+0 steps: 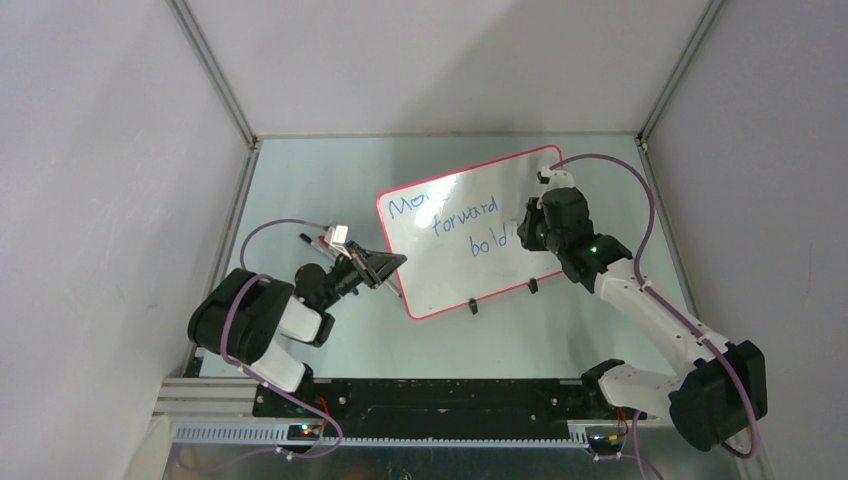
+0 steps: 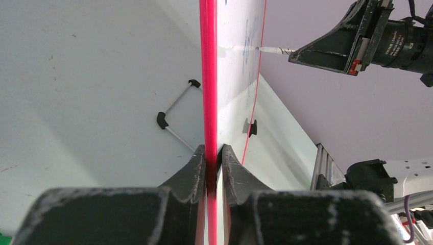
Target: Write a sentence on the whiteboard
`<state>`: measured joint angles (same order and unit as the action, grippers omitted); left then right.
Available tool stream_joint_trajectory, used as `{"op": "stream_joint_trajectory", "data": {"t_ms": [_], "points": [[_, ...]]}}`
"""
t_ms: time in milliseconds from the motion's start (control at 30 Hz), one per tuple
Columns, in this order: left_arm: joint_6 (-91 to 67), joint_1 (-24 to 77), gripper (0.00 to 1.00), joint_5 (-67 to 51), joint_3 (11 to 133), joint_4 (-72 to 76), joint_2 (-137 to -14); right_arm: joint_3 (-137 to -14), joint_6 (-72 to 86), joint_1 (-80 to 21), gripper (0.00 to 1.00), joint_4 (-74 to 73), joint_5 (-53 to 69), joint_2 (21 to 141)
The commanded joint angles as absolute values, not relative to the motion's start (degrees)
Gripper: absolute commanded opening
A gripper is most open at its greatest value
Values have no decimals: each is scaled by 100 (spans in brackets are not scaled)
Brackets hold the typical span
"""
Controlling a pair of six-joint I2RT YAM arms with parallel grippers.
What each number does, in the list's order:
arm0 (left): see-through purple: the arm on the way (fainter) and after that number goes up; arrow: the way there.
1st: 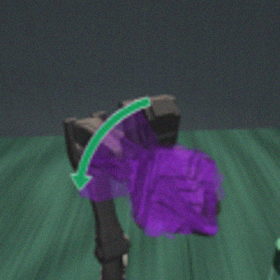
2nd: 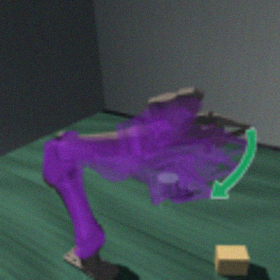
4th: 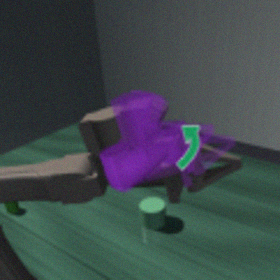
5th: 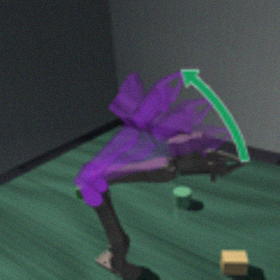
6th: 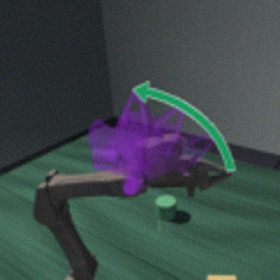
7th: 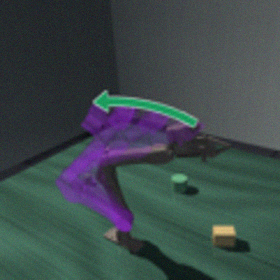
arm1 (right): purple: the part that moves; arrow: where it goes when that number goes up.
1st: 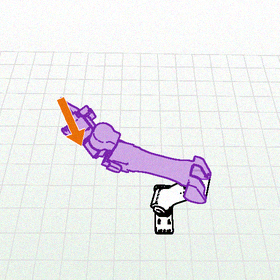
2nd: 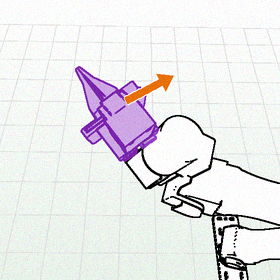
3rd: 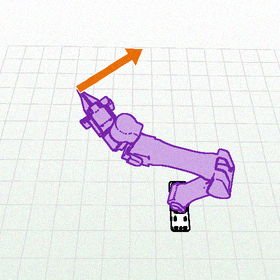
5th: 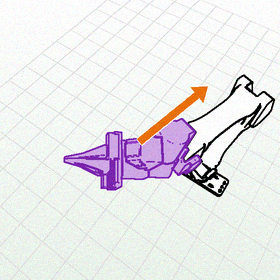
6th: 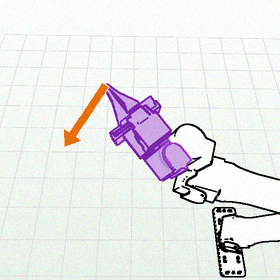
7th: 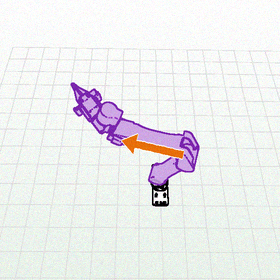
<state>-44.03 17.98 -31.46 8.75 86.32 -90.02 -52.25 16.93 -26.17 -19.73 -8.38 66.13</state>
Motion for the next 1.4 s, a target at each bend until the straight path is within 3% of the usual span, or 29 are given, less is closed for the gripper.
{"op": "stream_joint_trajectory", "data": {"t_ms": [0, 1367], "points": [[-4017, 1827, 0, -2970, 890, 8771, -8978, -5467, 1657, -2585, 0, -1804, -792, 6680], [-4008, 1827, 0, -2978, 862, 8771, -8943, -4722, 1807, -2653, 0, -2118, -782, 6346]]}}
